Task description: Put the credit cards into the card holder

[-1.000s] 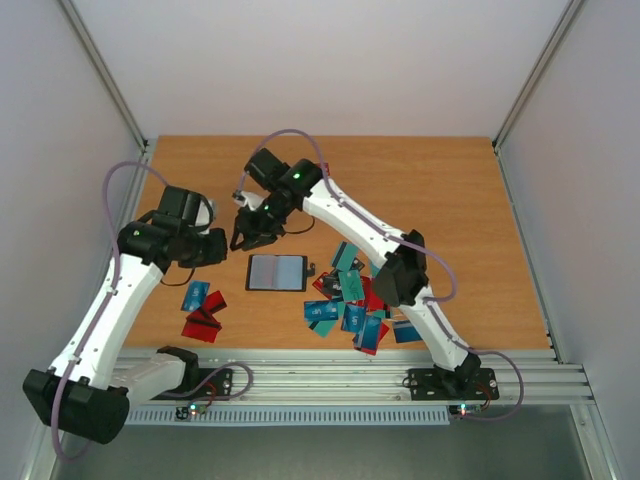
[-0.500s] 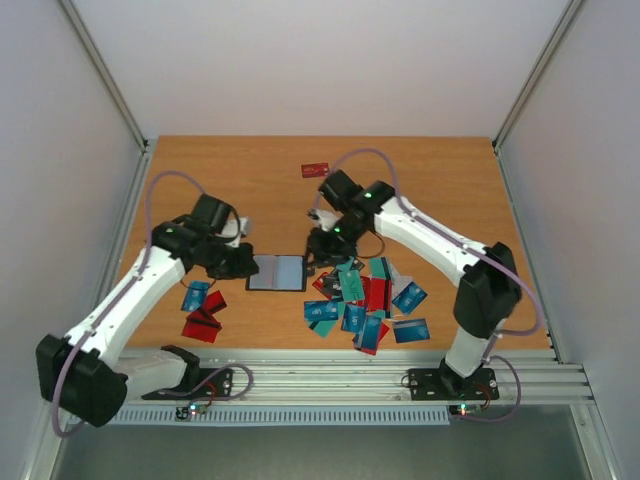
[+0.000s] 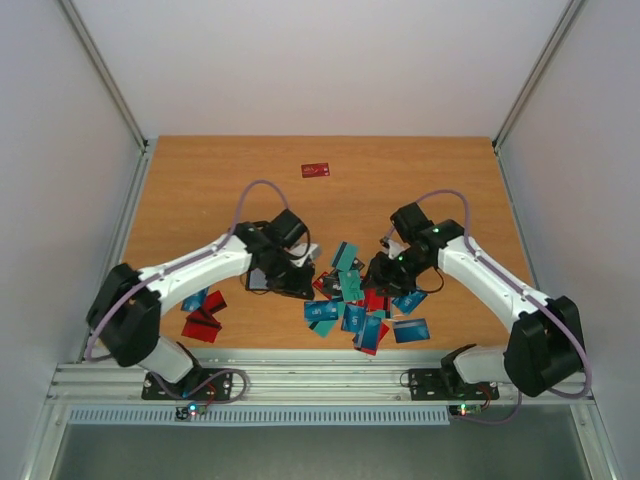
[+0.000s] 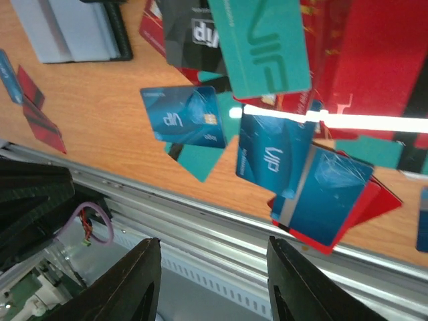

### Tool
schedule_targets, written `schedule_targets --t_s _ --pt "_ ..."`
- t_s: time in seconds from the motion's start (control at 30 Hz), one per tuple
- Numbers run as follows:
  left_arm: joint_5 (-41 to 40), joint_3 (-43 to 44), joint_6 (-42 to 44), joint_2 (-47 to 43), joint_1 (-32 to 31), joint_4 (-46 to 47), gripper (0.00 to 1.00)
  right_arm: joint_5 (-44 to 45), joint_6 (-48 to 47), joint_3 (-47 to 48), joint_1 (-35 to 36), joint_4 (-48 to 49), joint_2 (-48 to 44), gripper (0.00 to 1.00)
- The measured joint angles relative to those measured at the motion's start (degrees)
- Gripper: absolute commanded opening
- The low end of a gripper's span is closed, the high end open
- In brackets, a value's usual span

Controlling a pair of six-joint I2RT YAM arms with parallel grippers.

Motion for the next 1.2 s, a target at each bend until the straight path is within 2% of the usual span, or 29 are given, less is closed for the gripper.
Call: schedule_targets --t_s 0.33,0.63,0.87,1.2 --pt "2.5 10.8 1.7 14.7 -5.8 0.7 0.08 3.3 4.4 -7.8 -0.5 -6.9 -8.2 0.48" --pt "3.8 10.6 3.0 15.5 -7.9 -0.1 0.08 3.1 12.0 -21.1 0.8 -6.4 -16.8 0.56" --pt "3.8 5.4 3.0 11.4 -8.0 -0.1 0.08 1.8 18.1 -28.4 4.6 2.1 -17.5 0.62" --pt "3.3 4.1 3.3 9.4 -8.0 -0.2 0.08 -0.1 23.6 -31.4 8.2 19.0 -8.2 0.63"
